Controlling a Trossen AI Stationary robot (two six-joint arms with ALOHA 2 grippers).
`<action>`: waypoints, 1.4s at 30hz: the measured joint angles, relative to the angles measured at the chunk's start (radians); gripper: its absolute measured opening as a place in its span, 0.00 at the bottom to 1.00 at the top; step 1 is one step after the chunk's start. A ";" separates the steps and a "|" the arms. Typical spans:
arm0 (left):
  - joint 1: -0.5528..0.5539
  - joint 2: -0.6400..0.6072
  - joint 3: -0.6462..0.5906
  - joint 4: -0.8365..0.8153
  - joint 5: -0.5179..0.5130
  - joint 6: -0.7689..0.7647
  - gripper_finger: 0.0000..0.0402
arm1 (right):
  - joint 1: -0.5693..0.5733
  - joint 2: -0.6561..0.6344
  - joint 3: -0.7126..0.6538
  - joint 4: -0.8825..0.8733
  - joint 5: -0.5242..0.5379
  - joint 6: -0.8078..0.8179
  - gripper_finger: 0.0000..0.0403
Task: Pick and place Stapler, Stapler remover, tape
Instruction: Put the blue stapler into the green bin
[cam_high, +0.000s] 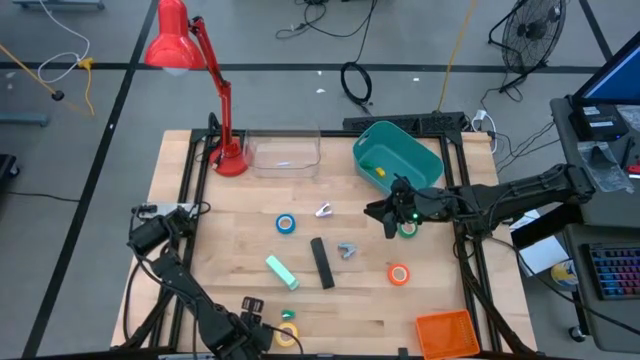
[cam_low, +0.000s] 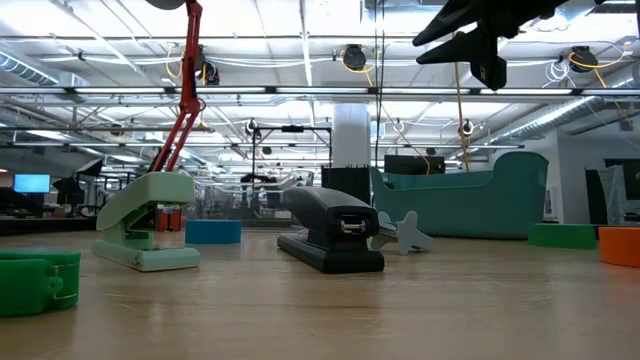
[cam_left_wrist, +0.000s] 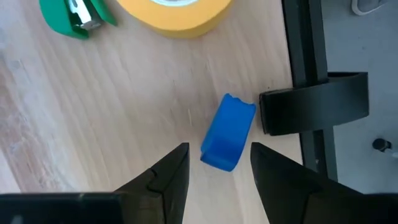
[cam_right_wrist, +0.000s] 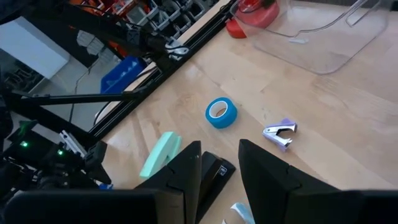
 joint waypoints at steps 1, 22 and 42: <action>0.002 0.000 0.000 0.000 0.000 0.000 0.43 | 0.000 0.000 0.000 0.000 0.000 0.000 0.25; 0.025 0.024 -0.001 0.029 0.090 -0.095 0.20 | 0.000 0.000 0.000 0.000 0.000 0.003 0.25; 0.081 -0.308 -0.001 -0.167 -0.359 -0.512 0.17 | 0.000 0.000 0.000 0.060 -0.028 0.009 0.25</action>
